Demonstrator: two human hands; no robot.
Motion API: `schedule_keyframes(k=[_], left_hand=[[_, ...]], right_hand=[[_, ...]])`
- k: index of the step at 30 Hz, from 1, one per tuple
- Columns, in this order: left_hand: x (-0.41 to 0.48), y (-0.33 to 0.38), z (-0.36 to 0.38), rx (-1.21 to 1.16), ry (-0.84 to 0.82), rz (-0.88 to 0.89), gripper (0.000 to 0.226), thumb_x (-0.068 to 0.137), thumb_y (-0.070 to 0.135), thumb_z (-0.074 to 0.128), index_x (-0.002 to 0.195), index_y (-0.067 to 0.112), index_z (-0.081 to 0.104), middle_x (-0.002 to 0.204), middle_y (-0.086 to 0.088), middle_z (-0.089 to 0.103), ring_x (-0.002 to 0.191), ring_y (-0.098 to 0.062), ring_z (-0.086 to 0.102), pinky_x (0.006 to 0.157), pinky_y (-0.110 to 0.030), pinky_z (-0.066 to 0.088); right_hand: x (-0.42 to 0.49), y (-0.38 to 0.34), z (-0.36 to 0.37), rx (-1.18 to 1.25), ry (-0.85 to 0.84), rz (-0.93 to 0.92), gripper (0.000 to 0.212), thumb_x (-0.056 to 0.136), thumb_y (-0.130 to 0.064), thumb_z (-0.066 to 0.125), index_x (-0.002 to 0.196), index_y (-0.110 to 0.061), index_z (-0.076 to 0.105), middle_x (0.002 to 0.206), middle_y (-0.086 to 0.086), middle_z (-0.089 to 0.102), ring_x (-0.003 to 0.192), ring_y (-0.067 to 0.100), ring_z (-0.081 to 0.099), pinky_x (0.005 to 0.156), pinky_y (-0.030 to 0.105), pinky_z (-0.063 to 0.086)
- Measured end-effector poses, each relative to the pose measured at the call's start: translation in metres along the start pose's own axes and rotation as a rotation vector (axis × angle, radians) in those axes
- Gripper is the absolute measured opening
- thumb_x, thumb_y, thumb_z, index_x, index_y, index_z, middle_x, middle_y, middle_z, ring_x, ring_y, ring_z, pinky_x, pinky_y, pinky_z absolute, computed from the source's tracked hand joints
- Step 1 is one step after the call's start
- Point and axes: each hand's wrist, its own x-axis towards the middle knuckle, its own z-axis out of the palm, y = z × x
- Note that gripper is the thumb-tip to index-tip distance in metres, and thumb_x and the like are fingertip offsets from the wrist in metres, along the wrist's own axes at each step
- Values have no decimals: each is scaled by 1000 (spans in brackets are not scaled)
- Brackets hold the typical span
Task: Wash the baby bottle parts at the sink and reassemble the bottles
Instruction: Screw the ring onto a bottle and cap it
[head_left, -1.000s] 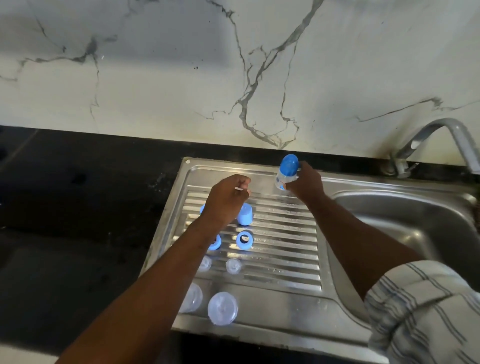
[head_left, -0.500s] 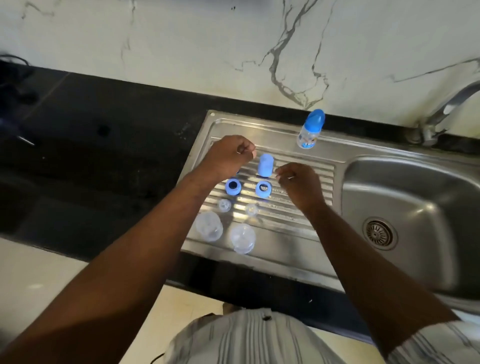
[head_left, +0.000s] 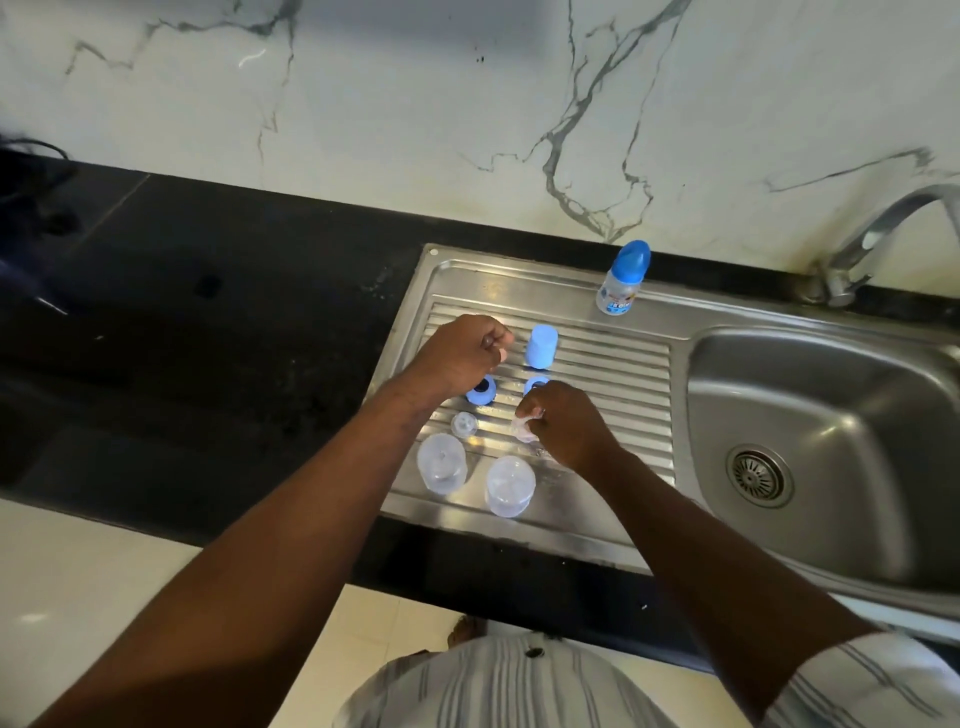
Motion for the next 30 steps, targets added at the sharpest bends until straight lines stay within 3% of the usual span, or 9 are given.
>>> schedule_keyframes(k=[2,4,7,11,18,20,22,25,30], left_hand=[[1,-3,0,-1,-20,1,25,93,8,64,117,11,69,102,2,69,101,-20,67,88,-35,55],[2,-3,1,-1,-77,0,28,89,15,72,116,14,70,104,0,71,100,-21,68,87,-38,56],[3,5,7,51,-190,40,35,84,26,79,117,16,70,101,2,72,92,-16,68,83,-33,55],[5,12,19,43,-219,26,29,83,25,80,109,13,74,99,-1,72,81,-15,67,82,-36,58],[9,23,21,-59,-222,-69,14,89,21,74,96,9,73,75,-1,71,56,-7,62,55,-19,49],[8,22,18,-150,-217,-131,18,93,19,70,96,1,71,73,-7,66,59,-15,60,58,-24,51],[8,18,16,-208,-203,-175,25,95,20,67,98,-5,66,75,-11,63,64,-20,59,63,-31,56],[6,15,14,-268,-159,-220,26,96,23,65,99,-3,64,82,-14,63,71,-26,62,78,-40,62],[1,2,7,-313,-114,-197,29,78,32,71,92,6,68,83,-19,74,75,-32,70,89,-55,58]], right_hand=[[-1,-2,-10,159,120,110,14,84,-8,67,86,-18,76,82,-15,68,78,8,62,69,6,40],[-2,-3,-21,353,185,180,15,86,-15,69,74,-22,73,63,-16,64,61,6,61,65,13,49],[-6,-8,-37,565,206,235,14,90,-19,69,81,-9,71,70,10,69,55,16,62,59,39,57],[-8,-14,-50,655,199,223,16,93,-19,67,89,-4,71,73,8,70,59,18,63,58,35,55],[-7,-6,-56,759,260,290,17,99,-23,58,103,-9,68,78,5,72,61,20,64,59,35,54],[-4,1,-49,652,299,274,15,99,-16,54,105,-13,68,81,2,71,62,17,64,59,32,52],[1,9,-38,320,313,206,15,92,-10,60,98,-16,72,89,-1,72,73,18,66,69,32,53],[5,12,-23,45,223,150,15,86,-12,68,97,-20,75,105,3,68,96,22,64,86,35,50],[18,11,-5,-199,38,148,31,84,-12,67,112,-23,69,116,4,55,104,27,60,85,36,51]])
